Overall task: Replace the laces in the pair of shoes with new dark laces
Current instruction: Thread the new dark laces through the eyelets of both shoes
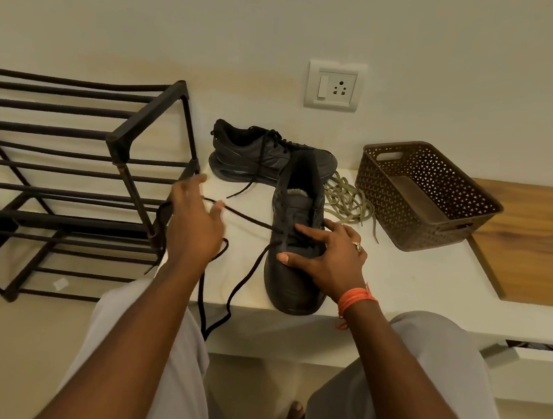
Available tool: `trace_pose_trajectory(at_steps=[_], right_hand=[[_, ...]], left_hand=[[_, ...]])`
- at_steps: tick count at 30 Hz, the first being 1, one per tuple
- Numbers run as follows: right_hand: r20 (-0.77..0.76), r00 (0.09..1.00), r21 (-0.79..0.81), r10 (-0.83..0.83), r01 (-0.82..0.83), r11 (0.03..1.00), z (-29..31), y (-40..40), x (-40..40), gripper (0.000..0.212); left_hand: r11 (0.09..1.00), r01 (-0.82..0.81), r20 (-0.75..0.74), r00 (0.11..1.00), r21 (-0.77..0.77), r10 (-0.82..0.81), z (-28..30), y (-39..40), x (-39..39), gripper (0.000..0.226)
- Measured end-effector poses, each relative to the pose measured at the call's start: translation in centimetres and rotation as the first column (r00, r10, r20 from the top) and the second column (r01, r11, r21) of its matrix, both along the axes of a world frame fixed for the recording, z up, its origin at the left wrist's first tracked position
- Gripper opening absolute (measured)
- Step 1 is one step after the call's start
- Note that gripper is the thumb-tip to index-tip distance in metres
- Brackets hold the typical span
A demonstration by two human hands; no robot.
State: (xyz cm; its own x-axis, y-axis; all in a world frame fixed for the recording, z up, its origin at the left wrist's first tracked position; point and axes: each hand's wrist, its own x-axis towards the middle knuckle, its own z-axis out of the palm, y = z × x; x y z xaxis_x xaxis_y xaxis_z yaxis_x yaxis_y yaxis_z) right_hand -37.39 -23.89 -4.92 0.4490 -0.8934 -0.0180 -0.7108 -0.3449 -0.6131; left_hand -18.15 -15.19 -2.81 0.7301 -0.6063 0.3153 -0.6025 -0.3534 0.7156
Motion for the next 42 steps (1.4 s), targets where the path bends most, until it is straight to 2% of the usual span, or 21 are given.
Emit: trace_pose_trajectory(at_steps=[2,3,6,9,11,14,16,19,20,22,24,25,27,29,31,33,36,38,40,41,42], right_hand=[[0.021,1.000,0.000,0.004,-0.004,1.000,0.0,0.2,0.0,0.068],[0.032,0.999,0.001,0.008,-0.008,1.000,0.0,0.2,0.0,0.067],[0.043,0.999,0.004,0.006,-0.006,1.000,0.0,0.3,0.0,0.068],[0.001,1.000,-0.010,-0.007,0.007,1.000,0.1,0.2,0.0,0.070],[-0.001,1.000,-0.008,-0.001,0.001,1.000,0.2,0.3,0.0,0.069],[0.013,1.000,0.005,0.025,-0.025,1.000,0.2,0.4,0.0,0.068],[0.026,0.999,-0.006,0.023,-0.023,1.000,0.2,0.6,0.0,0.068],[0.186,0.982,-0.110,-0.040,0.061,0.992,0.4,2.6,0.1,0.058],[0.272,0.961,-0.164,-0.049,0.097,0.982,0.6,3.5,-0.2,0.050],[0.419,0.907,-0.145,-0.032,0.101,0.984,1.4,4.3,-1.1,0.034],[0.578,0.816,0.151,0.008,-0.117,0.981,2.4,4.9,-2.5,0.037],[0.652,0.757,0.286,0.042,-0.296,0.911,3.0,5.0,-3.2,0.048],[0.695,0.697,0.369,0.176,-0.556,0.745,4.2,6.1,-3.8,0.065],[0.717,0.651,0.317,0.249,-0.623,0.715,4.7,6.9,-3.4,0.059],[0.729,0.664,0.344,0.168,-0.568,0.748,4.9,6.6,-3.2,0.043],[0.692,0.707,0.359,0.145,-0.511,0.781,4.7,5.5,-3.8,0.024],[0.630,0.776,0.402,0.033,-0.363,0.841,5.1,3.0,-5.5,0.025],[0.609,0.792,0.372,-0.047,-0.232,0.899,5.7,0.8,-6.6,0.020],[0.565,0.823,0.280,-0.048,-0.137,0.950,5.8,-1.1,-7.0,0.015],[0.563,0.826,0.253,-0.033,-0.134,0.958,5.6,-1.6,-6.9,0.015],[0.575,0.818,0.244,-0.013,-0.156,0.957,5.2,-1.8,-6.4,0.014]], left_hand=[[0.971,0.217,0.105,0.968,0.099,-0.227,-0.4,-0.2,-1.3,0.042],[0.939,0.296,0.093,0.944,0.177,-0.316,-0.7,-0.4,-1.9,0.042],[0.852,0.351,0.022,0.921,0.388,-0.389,-1.3,-1.2,-2.7,0.034],[0.921,0.191,0.071,0.971,0.339,-0.228,-0.9,-1.3,-2.7,0.025],[0.950,0.164,0.041,0.983,0.266,-0.181,-0.8,-0.9,-3.2,0.024],[0.975,0.189,-0.055,0.981,0.116,-0.184,-0.7,1.0,-4.6,0.043],[0.959,0.246,-0.172,0.960,0.139,-0.221,-1.2,2.4,-5.6,0.055],[0.867,0.329,-0.236,0.938,0.373,-0.254,-2.6,3.7,-6.2,0.065],[0.850,0.371,-0.262,0.921,0.374,-0.287,-2.4,3.8,-6.1,0.062],[0.867,0.474,-0.387,0.836,0.153,-0.389,-0.9,3.8,-5.9,0.049],[0.836,0.509,-0.412,0.729,-0.208,-0.546,0.6,4.1,-6.2,0.041],[0.787,0.528,-0.332,0.715,-0.319,-0.615,1.3,4.2,-6.7,0.041],[0.705,0.634,-0.173,0.692,-0.318,-0.701,1.8,4.5,-8.2,0.047],[0.677,0.709,-0.150,0.660,-0.201,-0.736,1.8,3.8,-8.9,0.049],[0.703,0.697,-0.207,0.674,-0.141,-0.709,2.4,2.6,-8.3,0.047],[0.784,0.609,-0.183,0.762,-0.124,-0.621,3.2,1.6,-6.9,0.040],[0.940,0.290,-0.210,0.922,-0.178,-0.324,2.8,1.3,-4.9,0.036],[0.982,0.042,-0.447,0.886,-0.185,-0.122,1.9,1.0,-4.3,0.041],[0.995,-0.045,-0.581,0.814,-0.094,-0.018,0.9,0.7,-4.2,0.048],[0.999,-0.027,-0.505,0.863,-0.031,0.008,0.7,0.8,-4.4,0.047],[1.000,-0.006,-0.334,0.942,0.014,0.010,0.6,0.8,-4.7,0.042]])
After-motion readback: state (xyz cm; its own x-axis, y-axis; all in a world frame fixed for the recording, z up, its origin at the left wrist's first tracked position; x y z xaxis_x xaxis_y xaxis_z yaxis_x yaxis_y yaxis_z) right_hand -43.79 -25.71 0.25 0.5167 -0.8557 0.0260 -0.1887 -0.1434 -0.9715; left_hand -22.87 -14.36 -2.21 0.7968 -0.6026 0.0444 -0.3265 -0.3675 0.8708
